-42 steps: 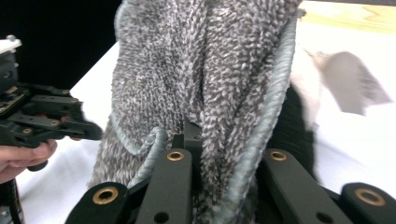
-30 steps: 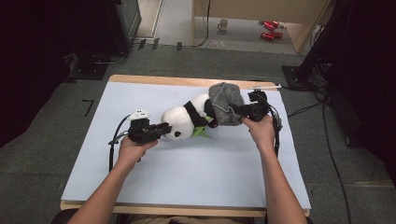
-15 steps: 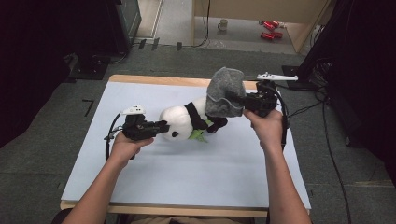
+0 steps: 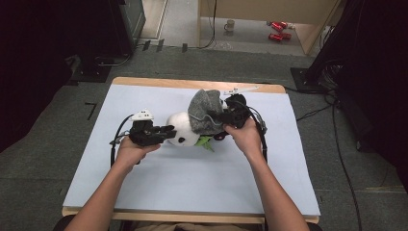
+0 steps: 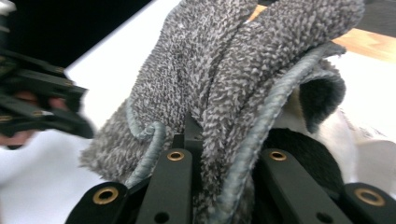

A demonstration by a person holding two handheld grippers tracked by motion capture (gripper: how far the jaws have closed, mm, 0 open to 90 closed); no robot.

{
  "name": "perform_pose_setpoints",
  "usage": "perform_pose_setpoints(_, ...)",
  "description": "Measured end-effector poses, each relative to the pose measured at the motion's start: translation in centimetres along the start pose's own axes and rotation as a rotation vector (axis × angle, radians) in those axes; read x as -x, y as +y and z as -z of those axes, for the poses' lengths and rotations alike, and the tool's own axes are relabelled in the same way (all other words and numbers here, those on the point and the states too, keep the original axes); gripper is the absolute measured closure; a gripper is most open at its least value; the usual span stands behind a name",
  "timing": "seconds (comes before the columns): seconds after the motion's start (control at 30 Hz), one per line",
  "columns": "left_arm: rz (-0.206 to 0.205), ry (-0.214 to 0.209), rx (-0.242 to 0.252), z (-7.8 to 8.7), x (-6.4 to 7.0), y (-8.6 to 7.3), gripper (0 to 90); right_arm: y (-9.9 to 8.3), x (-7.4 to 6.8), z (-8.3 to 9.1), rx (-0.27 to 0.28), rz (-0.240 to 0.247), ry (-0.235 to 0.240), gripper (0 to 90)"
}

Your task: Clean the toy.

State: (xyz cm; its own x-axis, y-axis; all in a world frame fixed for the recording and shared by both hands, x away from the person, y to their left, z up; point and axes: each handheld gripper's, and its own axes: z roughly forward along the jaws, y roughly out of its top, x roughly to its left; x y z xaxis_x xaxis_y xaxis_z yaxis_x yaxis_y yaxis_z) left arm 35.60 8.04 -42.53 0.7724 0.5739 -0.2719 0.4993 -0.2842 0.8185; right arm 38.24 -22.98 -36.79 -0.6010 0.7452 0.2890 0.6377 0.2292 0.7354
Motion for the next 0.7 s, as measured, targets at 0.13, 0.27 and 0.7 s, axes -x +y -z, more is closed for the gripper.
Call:
perform_pose_setpoints(0.13,-0.035,0.017,0.045,0.1,0.1,-0.2,53.5,-0.4,0.9,0.0,0.012,-0.015,-0.036,80.6)
perform_pose_setpoints(0.27,-0.018,0.039,0.036,0.2,-0.6,-0.8,38.4,-0.5,1.8,0.3,0.031,-0.04,-0.046,80.6)
perform_pose_setpoints(0.7,-0.011,0.027,0.106,-3.5,-2.2,-2.4,28.7,-1.0,4.2,1.2,0.065,-0.117,-0.043,80.5)
